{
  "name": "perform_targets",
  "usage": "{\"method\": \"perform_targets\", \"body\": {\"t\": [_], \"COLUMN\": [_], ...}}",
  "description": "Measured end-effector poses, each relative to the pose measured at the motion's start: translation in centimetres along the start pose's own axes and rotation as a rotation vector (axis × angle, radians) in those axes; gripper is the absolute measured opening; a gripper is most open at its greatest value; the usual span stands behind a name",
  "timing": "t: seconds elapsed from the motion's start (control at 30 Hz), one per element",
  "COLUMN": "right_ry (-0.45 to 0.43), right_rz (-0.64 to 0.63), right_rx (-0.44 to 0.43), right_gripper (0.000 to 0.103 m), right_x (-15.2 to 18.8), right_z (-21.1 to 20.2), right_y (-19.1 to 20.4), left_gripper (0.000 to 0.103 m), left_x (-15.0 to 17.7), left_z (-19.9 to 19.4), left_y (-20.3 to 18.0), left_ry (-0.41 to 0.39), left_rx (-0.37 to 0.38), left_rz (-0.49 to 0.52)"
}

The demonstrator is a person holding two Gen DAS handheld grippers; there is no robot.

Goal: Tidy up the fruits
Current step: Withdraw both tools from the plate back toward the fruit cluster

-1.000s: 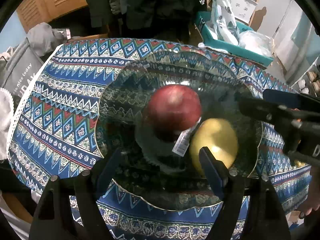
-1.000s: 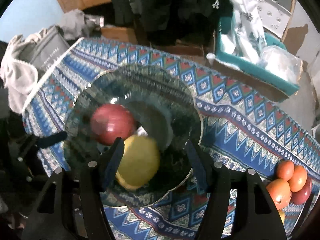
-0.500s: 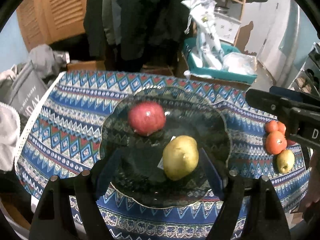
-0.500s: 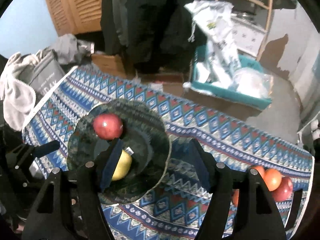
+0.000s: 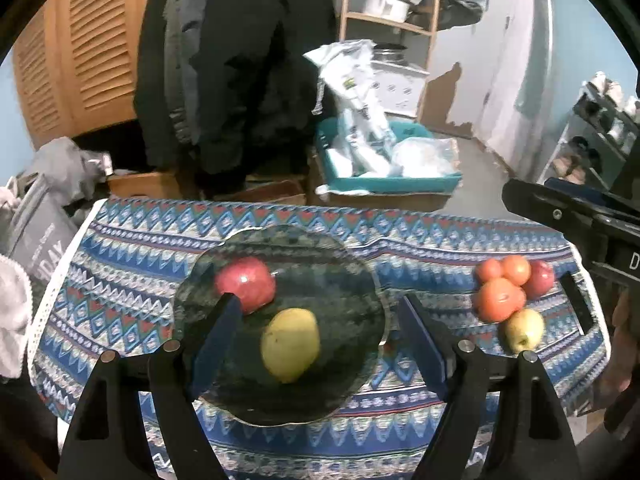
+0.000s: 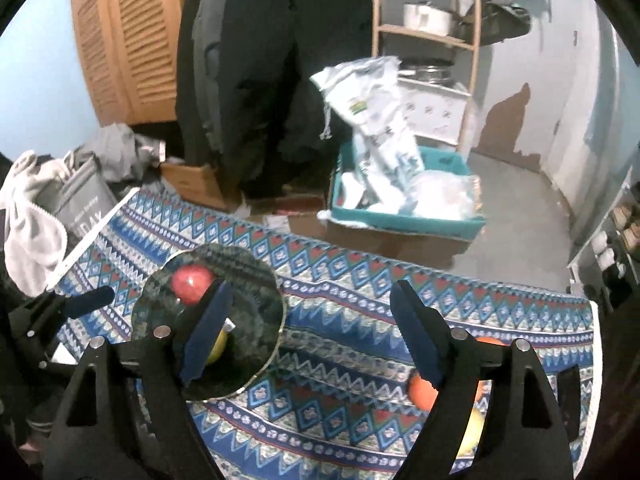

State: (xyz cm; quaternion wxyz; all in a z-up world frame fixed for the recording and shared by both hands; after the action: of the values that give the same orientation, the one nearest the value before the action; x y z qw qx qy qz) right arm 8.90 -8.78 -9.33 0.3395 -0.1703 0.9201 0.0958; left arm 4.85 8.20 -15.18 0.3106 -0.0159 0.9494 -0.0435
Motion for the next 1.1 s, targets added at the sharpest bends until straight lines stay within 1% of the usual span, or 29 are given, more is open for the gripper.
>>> {"method": "perform_targets", "body": {"t": [0.13, 0.23, 0.3, 0.4, 0.57, 0.9, 1.1], "right_ry": [-0.026, -0.042, -0.047, -0.054, -0.059, -0.061, -0.044], "right_rz": [0.039, 0.055, 0.057, 0.042, 0.055, 0.106, 0.14], "right_rx": [0.012, 0.024, 0.04, 0.08, 0.122, 0.139, 0.146], "right_gripper": [0.083, 0.083, 0.083, 0.083, 0.083, 0.083, 0.083], "right_x": [0.4, 0.8, 1.2, 1.9, 3.2, 5.8, 7.3], "right_z": [-1.8, -2.9, -3.8, -5.0, -6.7, -8.5, -8.4], "right_y": [-2.1, -3.5, -4.6, -6.1, -8.7, -12.9, -14.9], "left_gripper": [0.082, 0.082, 0.081, 0.081, 0.081, 0.081, 0.081], "left_x": [-0.4, -0.8, -1.1, -1.5, -1.8, -1.9, -1.6], "left_z": [-0.6, -1.0, -1.3, -1.9, -2.6, -1.6, -1.0], "left_y": [-1.4, -2.4, -3.1, -4.1, -6.1, -10.1, -12.0], "left_ry": [-0.015, -0.01, -0.004, -0.021, -0.045, -0.01, 0.007], "left_rx": [0.024, 0.026, 0.037, 0.074, 0.095, 0.119, 0.127], "left_rz": [0.017, 0.027, 0.032, 0.036, 0.073, 0.145, 0.178]}}
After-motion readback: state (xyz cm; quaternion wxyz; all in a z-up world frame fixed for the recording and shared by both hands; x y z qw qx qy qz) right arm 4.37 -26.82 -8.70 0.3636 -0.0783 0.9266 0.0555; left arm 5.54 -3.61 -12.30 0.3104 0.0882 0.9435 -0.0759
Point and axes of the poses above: each gripper's, at about its wrist camera, not at the fingertips, and z roughly the way its jaws point, y to its left, x to its underside, the point moved 2 cm from there along z, roughly the way its jaws point, and after that the axes turned 5 degrees about y, right-handed, at the moved point
